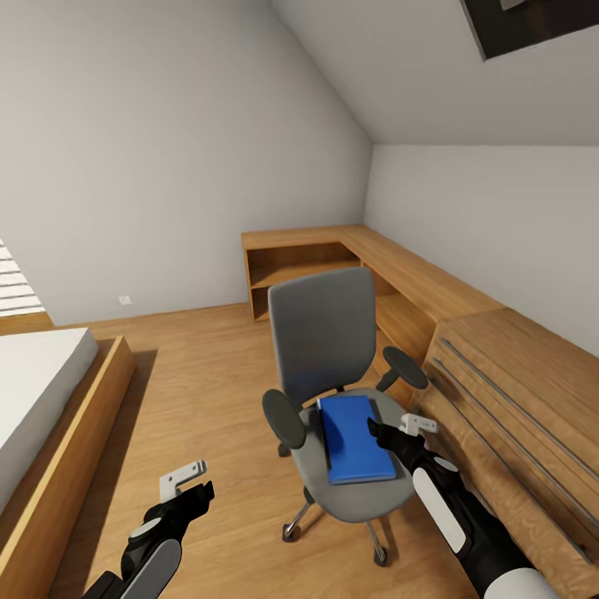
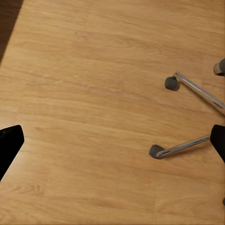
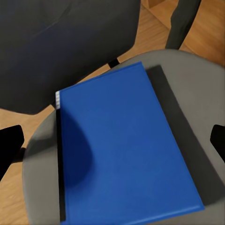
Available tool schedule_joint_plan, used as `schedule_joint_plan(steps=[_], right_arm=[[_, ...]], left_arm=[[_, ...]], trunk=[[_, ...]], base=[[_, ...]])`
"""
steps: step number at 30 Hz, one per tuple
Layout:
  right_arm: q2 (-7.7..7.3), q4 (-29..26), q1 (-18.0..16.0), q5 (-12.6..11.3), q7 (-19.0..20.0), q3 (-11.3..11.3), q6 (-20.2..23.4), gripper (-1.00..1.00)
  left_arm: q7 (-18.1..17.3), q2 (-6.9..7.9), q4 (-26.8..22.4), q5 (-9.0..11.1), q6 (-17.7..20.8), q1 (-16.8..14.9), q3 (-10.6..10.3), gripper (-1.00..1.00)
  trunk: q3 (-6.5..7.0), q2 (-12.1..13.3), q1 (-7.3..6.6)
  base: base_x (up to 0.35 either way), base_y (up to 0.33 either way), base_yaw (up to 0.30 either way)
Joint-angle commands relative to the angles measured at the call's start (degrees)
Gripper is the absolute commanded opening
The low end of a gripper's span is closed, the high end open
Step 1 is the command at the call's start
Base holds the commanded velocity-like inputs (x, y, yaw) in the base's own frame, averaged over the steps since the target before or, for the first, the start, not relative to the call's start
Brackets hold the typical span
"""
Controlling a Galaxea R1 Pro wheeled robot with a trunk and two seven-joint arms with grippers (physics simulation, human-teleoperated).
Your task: In the bedroom, organize the workspace by keeping the computer under the desk, ensuring the monitor is on the desk, placing the keyboard on the desk next to the monitor, placing the mouse on the desk next to the keyboard, moving the folder from the swivel chair onto the desk next to the mouse, stacking the notebook on top of the folder with the pen on top of the notebook, and positioning the swivel chair next to the desk.
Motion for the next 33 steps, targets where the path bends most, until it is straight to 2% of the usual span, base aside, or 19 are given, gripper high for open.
schedule_joint_plan(steps=[1, 24, 33], right_arm=[[-0.07, -0.12, -0.04, -0.55, -0.55, 0.25, 0.14, 1.0], [-0.12, -0.03, -0.04, -0.46, -0.72, 0.18, 0.13, 1.0], [-0.12, -0.03, -0.04, -0.46, -0.8, 0.18, 0.13, 1.0]], left_arm=[[0.41, 0.05, -0.09, 0.22, 0.18, -0.06, -0.12, 1.0], [0.2, 0.05, 0.06, 0.29, 0.25, -0.06, -0.12, 1.0], [0.02, 0.05, 0.9, 0.28, 0.18, -0.06, -0.12, 1.0]], trunk=[[-0.24, -0.45, 0.23], [-4.37, -9.68, 5.28], [-4.37, -9.68, 5.28]], base=[[0.0, 0.0, 0.0], [0.0, 0.0, 0.0], [0.0, 0.0, 0.0]])
